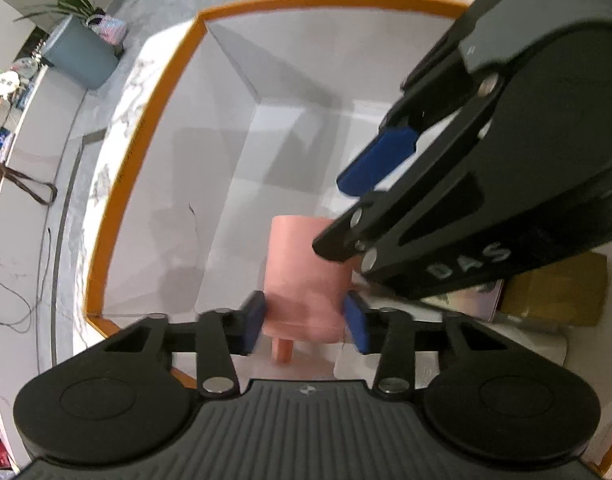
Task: Organize rigid objects
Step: 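Move both grippers back to the table toward the pink pump bottle and lotion tube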
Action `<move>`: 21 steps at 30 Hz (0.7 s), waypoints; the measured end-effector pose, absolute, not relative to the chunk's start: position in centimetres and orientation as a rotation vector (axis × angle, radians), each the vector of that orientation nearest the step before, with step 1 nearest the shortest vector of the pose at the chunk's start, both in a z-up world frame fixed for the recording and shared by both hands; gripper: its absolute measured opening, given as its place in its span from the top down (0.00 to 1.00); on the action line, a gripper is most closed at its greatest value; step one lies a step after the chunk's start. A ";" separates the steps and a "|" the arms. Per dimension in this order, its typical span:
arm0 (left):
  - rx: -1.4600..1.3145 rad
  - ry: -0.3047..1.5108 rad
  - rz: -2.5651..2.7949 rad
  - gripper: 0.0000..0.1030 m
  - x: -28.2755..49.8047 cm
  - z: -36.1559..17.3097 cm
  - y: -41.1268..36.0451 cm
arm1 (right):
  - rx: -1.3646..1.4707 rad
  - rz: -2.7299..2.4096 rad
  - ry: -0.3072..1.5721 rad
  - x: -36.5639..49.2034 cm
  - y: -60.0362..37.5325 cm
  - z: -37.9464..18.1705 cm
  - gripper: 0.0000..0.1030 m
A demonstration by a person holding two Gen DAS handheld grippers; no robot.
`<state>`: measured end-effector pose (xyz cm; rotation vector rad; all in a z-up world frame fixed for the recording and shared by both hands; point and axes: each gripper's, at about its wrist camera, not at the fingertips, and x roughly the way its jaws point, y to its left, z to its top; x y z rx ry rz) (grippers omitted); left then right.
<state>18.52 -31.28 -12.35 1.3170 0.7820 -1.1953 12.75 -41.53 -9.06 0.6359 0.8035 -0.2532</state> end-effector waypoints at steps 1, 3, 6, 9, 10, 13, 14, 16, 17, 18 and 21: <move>1.321 0.775 -1.195 0.56 18.6 -12.4 -31.1 | 0.636 -0.253 0.805 12.7 -41.6 -9.1 0.64; 1.311 0.779 -1.186 0.56 18.8 -12.2 -31.0 | 0.637 -0.250 0.815 12.7 -41.7 -9.2 0.64; 1.282 0.781 -1.191 0.56 19.0 -11.7 -30.9 | 0.627 -0.240 0.821 12.9 -41.5 -9.5 0.64; 1.252 0.776 -1.191 0.56 18.5 -11.0 -30.4 | 0.614 -0.241 0.814 12.9 -41.3 -9.4 0.64; 1.238 0.773 -1.188 0.56 18.4 -10.7 -30.2 | 0.609 -0.242 0.811 12.8 -41.4 -9.3 0.64; 1.186 0.764 -1.184 0.56 17.9 -9.4 -29.2 | 0.581 -0.241 0.792 12.5 -41.3 -8.8 0.64; 1.155 0.764 -1.177 0.56 17.7 -8.7 -28.7 | 0.563 -0.240 0.781 12.1 -41.1 -8.5 0.64; 1.087 0.766 -1.163 0.56 17.2 -7.2 -27.4 | 0.518 -0.238 0.777 11.6 -40.4 -7.8 0.64; 1.054 0.763 -1.154 0.56 16.9 -6.4 -26.6 | 0.506 -0.224 0.778 11.4 -40.0 -7.5 0.63; 1.024 0.761 -1.146 0.56 16.7 -5.8 -26.1 | 0.500 -0.205 0.779 11.2 -39.6 -7.2 0.63; 0.932 0.760 -1.111 0.56 16.3 -3.9 -23.8 | 0.450 -0.132 0.772 10.9 -37.6 -5.7 0.63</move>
